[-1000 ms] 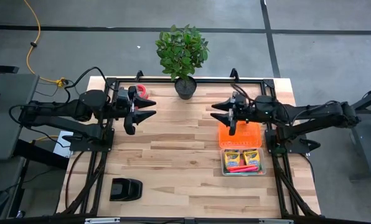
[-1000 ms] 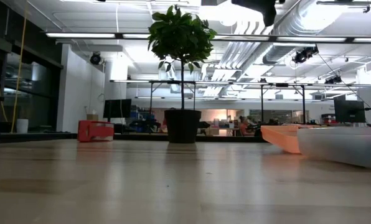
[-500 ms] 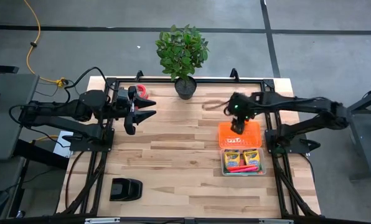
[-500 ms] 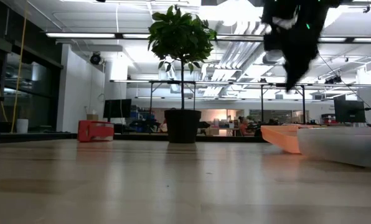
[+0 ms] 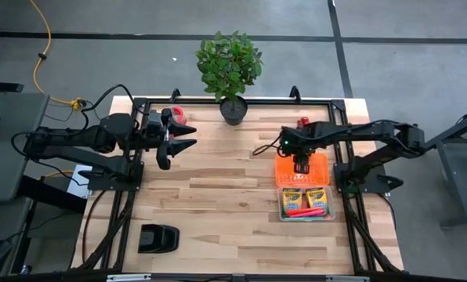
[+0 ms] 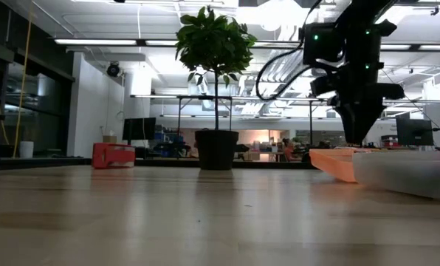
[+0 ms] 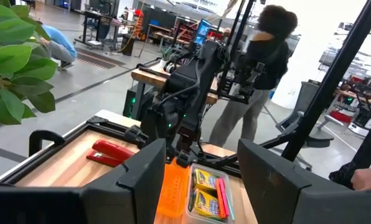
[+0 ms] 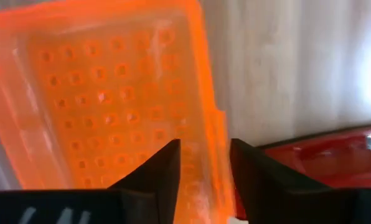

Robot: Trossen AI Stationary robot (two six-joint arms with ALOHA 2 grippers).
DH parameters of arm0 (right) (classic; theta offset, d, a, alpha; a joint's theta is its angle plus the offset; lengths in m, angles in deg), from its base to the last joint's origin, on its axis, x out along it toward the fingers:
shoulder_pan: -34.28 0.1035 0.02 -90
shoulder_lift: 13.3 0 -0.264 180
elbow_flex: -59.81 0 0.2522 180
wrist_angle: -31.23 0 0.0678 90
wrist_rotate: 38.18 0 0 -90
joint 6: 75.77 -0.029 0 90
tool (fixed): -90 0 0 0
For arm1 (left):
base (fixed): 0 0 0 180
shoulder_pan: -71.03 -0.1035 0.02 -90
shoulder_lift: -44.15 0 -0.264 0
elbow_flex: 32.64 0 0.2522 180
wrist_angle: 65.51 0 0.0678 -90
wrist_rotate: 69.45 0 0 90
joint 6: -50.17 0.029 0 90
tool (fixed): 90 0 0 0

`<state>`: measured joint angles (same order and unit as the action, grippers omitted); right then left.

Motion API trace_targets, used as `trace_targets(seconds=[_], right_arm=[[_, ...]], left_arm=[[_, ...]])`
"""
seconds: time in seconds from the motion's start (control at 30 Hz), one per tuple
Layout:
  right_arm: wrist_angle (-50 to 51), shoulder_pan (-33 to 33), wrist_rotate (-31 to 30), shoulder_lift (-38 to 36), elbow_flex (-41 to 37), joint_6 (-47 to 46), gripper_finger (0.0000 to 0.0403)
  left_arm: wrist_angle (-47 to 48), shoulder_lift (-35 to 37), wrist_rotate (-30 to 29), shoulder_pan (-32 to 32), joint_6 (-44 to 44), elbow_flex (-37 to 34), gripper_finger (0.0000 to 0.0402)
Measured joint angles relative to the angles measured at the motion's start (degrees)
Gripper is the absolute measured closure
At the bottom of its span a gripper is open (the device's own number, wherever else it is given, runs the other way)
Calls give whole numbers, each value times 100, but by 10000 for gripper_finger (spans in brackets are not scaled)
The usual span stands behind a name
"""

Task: Pack school essentials
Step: Close the orange supply box

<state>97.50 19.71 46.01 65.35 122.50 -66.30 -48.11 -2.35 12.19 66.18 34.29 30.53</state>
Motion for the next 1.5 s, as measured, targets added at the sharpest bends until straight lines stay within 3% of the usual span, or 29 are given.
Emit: trace_targets(seconds=[0.33, 0.63, 0.73, 0.9, 1.1, 1.5], right_arm=[[-203, -7, -316, 784, -4, 305, 290], [-202, -7, -343, 835, -4, 259, 294], [-178, -7, -358, 835, 25, 251, 317], [-137, -7, -322, 831, 152, 93, 391], [128, -7, -384, 804, 318, -29, 388], [334, 11, -1707, -296, 618, -1677, 402]], left_arm=[[5, 0, 15, 0, 0, 0, 213], [5, 0, 15, 0, 0, 0, 213], [22, 0, 15, 0, 2, 0, 213], [162, 0, 13, 0, 2, 0, 213], [174, 0, 11, 0, 2, 0, 213], [175, 0, -114, 2, 109, 0, 213]])
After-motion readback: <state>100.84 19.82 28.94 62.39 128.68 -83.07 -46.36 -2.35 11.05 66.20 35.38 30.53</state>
